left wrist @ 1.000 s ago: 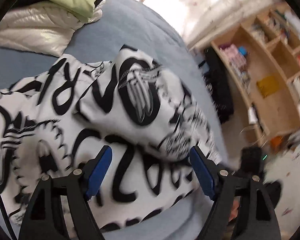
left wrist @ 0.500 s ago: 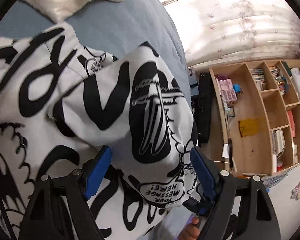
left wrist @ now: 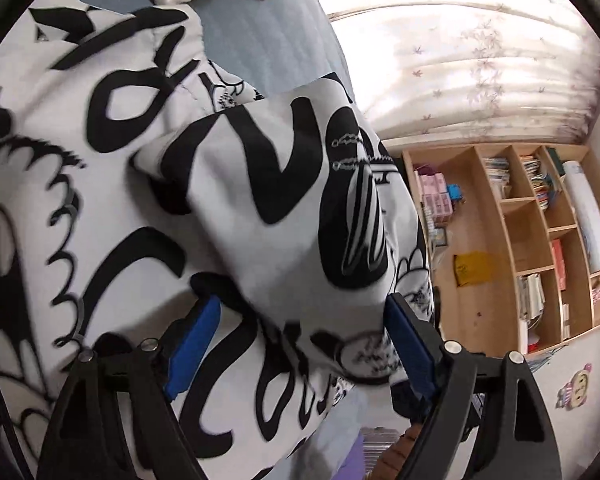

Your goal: Fold large clothes

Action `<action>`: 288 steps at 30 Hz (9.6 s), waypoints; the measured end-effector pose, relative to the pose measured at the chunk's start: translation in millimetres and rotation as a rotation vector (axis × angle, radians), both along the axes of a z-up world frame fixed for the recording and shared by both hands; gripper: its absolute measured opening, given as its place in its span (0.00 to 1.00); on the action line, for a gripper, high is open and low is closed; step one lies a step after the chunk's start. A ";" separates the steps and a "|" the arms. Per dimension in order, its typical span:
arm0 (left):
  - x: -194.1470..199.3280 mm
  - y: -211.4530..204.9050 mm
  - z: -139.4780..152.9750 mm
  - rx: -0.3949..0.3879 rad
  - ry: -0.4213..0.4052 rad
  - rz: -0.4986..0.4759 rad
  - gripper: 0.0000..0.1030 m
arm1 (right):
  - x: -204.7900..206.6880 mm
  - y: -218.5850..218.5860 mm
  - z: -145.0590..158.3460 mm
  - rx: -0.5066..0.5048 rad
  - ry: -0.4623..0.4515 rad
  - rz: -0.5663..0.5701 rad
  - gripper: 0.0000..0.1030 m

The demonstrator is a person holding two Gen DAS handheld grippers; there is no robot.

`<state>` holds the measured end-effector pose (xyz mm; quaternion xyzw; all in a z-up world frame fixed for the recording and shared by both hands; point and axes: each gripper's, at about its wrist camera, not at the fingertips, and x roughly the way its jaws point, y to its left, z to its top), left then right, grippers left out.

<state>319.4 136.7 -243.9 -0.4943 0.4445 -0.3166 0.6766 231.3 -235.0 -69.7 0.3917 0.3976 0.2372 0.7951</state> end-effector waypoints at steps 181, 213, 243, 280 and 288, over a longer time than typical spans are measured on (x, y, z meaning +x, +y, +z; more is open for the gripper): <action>-104.2 -160.7 170.1 0.907 -0.648 0.204 0.13 | -19.9 70.8 -78.1 -0.632 -0.059 0.109 0.16; -132.2 -438.5 93.8 1.164 -0.874 -0.368 0.22 | -149.1 -189.6 -39.5 -0.456 0.071 -0.435 0.16; -63.4 -233.7 115.8 0.802 -0.226 -0.114 0.70 | -37.8 -211.7 -22.4 -0.421 0.101 -0.166 0.36; -19.9 -253.1 129.8 0.865 -0.252 -0.100 0.64 | 8.6 -238.1 -14.2 -0.453 0.185 -0.218 0.53; 23.5 -252.0 107.5 0.747 -0.161 -0.142 0.62 | 60.8 -243.9 -39.9 -0.448 0.247 -0.209 0.07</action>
